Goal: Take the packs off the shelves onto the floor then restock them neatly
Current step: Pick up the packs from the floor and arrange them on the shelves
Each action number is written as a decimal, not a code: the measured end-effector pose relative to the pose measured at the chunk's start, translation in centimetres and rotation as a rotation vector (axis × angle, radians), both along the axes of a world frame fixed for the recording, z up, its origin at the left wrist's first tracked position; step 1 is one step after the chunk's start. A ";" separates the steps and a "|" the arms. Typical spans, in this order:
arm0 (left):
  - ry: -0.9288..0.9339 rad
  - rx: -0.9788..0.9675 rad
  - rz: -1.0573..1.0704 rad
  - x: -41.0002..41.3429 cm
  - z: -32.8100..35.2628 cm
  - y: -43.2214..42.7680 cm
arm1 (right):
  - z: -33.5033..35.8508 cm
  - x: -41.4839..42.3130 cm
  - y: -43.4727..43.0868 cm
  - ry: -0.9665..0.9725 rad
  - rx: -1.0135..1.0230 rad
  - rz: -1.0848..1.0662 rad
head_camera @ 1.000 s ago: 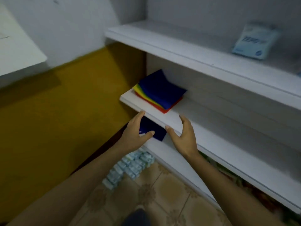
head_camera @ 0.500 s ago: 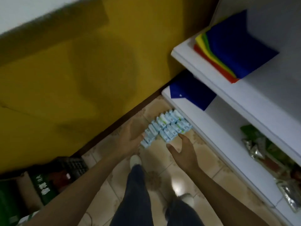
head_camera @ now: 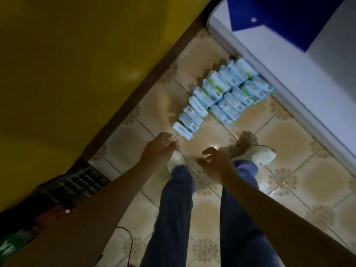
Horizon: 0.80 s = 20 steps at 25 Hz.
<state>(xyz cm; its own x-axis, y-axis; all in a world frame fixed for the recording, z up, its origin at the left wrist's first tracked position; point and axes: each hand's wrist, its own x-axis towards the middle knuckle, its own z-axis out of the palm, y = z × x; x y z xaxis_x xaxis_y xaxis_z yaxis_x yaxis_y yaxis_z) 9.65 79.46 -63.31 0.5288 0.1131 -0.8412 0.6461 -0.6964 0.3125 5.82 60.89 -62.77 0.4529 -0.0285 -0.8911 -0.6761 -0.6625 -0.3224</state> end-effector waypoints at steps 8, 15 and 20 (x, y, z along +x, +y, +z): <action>0.244 0.004 0.318 1.0 -23.5 -2.1 | -24.1 5.5 0.3 0.014 -0.173 0.075; 0.219 -0.012 0.651 0.0 -31.3 -4.5 | -32.0 5.6 1.8 0.084 -0.169 0.163; 0.213 -0.041 0.659 0.7 -25.1 -3.5 | -25.2 6.6 1.1 0.040 -0.047 0.151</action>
<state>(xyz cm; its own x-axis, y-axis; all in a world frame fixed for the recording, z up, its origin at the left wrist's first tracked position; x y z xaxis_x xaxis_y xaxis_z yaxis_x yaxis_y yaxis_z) 10.38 75.94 -88.37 0.1834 0.3203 -0.9294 0.9805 -0.1278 0.1494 12.40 61.98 -87.96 0.4191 -0.0047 -0.9079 -0.5792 -0.7715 -0.2634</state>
